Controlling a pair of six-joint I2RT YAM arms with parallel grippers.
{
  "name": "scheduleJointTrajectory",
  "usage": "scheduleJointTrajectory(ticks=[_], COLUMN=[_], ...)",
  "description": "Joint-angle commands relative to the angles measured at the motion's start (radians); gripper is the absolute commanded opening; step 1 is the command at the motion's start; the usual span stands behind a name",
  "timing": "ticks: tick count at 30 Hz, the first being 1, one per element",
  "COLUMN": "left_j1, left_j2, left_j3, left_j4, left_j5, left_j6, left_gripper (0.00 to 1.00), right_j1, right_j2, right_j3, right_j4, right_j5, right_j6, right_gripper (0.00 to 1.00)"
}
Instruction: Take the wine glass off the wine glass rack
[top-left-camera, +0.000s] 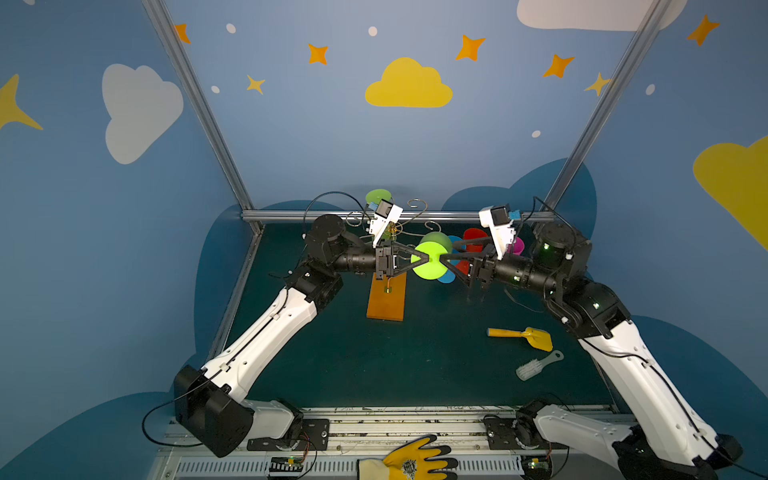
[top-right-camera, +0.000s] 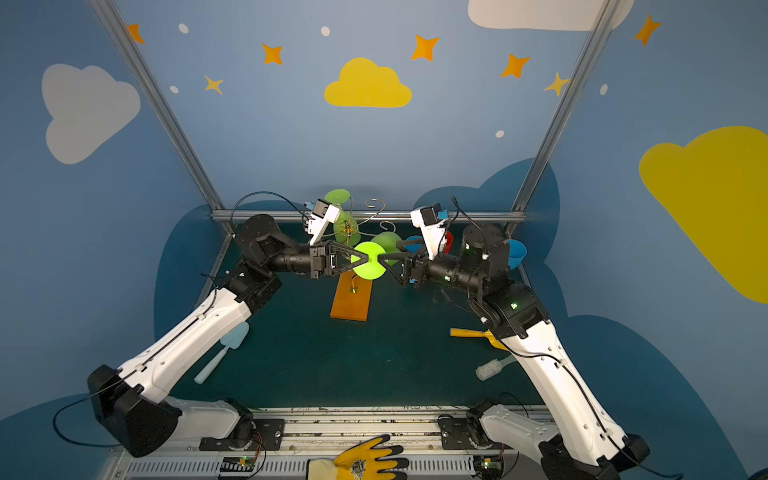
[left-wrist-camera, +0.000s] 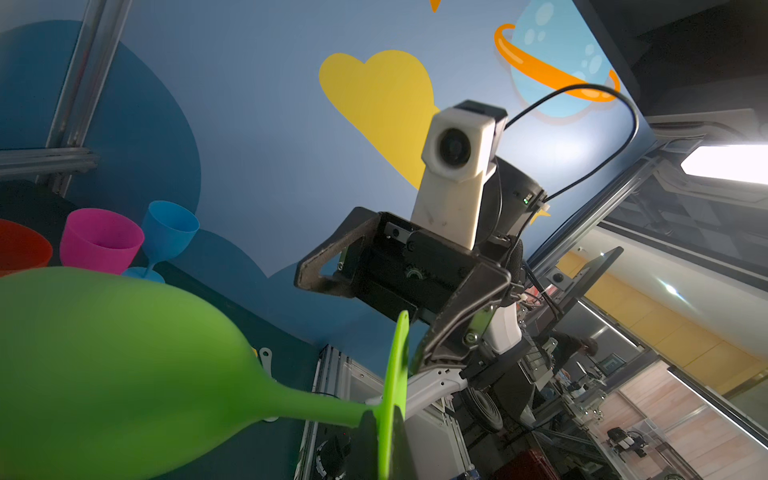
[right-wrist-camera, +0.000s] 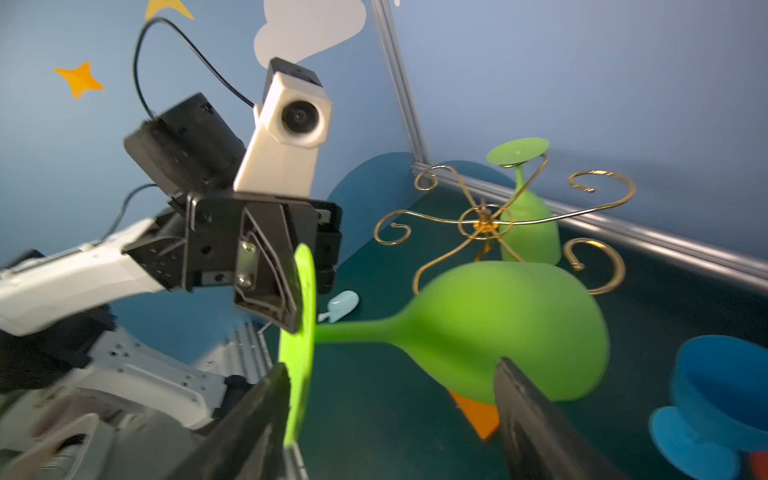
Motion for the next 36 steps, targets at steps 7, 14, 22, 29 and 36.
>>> scheduleJointTrajectory(ticks=[7,14,22,29,36], left_j1=[0.024,0.022,0.017,0.012,0.005], left_j2=[-0.041,-0.029,-0.029,-0.017,-0.010], left_j3=[-0.016,-0.026,-0.015,-0.007,-0.002], left_j4=[0.106,0.179,0.202,0.226,0.271], left_j5=[0.033,0.038,0.046,0.053,0.059], left_j6=[-0.121,-0.200,-0.245,-0.284,-0.327], left_gripper=[0.03,0.03,0.03,0.03,0.03], right_j1=[-0.001,-0.002,-0.003,0.000,0.002], right_j2=[-0.126,-0.136,-0.081,0.001,0.074], right_j3=[-0.169,-0.298,-0.331,-0.299,-0.266], right_j4=[0.147,0.360,0.517,0.558,0.565], right_j5=[0.168,0.124,0.007,-0.049,-0.073], right_j6=[-0.264,-0.377,-0.458,-0.480,-0.481], right_gripper=[0.87,0.89,0.90,0.91,0.91])
